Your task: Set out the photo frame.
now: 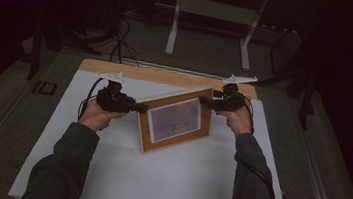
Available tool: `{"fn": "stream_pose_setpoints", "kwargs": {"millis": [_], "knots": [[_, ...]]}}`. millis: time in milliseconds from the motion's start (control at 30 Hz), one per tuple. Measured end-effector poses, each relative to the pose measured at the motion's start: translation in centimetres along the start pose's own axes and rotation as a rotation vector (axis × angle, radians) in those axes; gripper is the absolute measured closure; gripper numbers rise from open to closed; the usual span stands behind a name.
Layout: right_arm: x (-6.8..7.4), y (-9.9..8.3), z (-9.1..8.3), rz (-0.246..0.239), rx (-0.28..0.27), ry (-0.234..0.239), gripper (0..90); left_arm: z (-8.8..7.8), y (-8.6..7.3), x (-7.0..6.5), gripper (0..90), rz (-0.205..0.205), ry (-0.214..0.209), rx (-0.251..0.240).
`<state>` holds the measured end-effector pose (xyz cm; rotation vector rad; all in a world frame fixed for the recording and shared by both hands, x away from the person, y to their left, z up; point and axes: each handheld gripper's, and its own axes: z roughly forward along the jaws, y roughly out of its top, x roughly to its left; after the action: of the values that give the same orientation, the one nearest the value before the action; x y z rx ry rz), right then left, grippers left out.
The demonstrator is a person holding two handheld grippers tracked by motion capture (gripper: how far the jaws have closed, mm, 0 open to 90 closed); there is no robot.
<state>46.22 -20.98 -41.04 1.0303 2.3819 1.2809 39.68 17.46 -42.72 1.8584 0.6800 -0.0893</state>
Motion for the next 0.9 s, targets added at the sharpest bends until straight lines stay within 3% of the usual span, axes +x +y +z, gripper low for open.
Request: {"fn": "stream_pose_setpoints", "kwargs": {"millis": [267, 433, 500, 700, 733, 900], "knots": [[-0.4, -0.6, 0.0, 0.014, 0.004, 0.022, 31.6, 0.2, 0.1, 0.4, 72.6, 0.004, -0.025, -0.002], [-0.5, -0.9, 0.0, 0.022, -0.001, 0.069, 43.7, 0.2, 0.1, 0.4, 72.5, 0.011, -0.016, -0.003], [-0.4, -0.8, -0.1, 0.018, 0.002, 0.06, 44.3, 0.2, 0.1, 0.4, 72.4, 0.011, -0.009, -0.005], [-0.4, -1.0, -0.2, 0.035, -0.002, 0.046, 46.0, 0.3, 0.1, 0.4, 71.8, 0.012, 0.022, -0.011], [-0.5, -1.1, -0.4, 0.045, -0.002, 0.046, 49.1, 0.5, 0.2, 0.2, 71.3, 0.015, 0.059, -0.019], [-0.8, -1.6, -1.0, 0.057, -0.006, 0.053, 56.5, 0.8, 0.3, 0.1, 70.3, 0.015, 0.127, -0.029]]}}
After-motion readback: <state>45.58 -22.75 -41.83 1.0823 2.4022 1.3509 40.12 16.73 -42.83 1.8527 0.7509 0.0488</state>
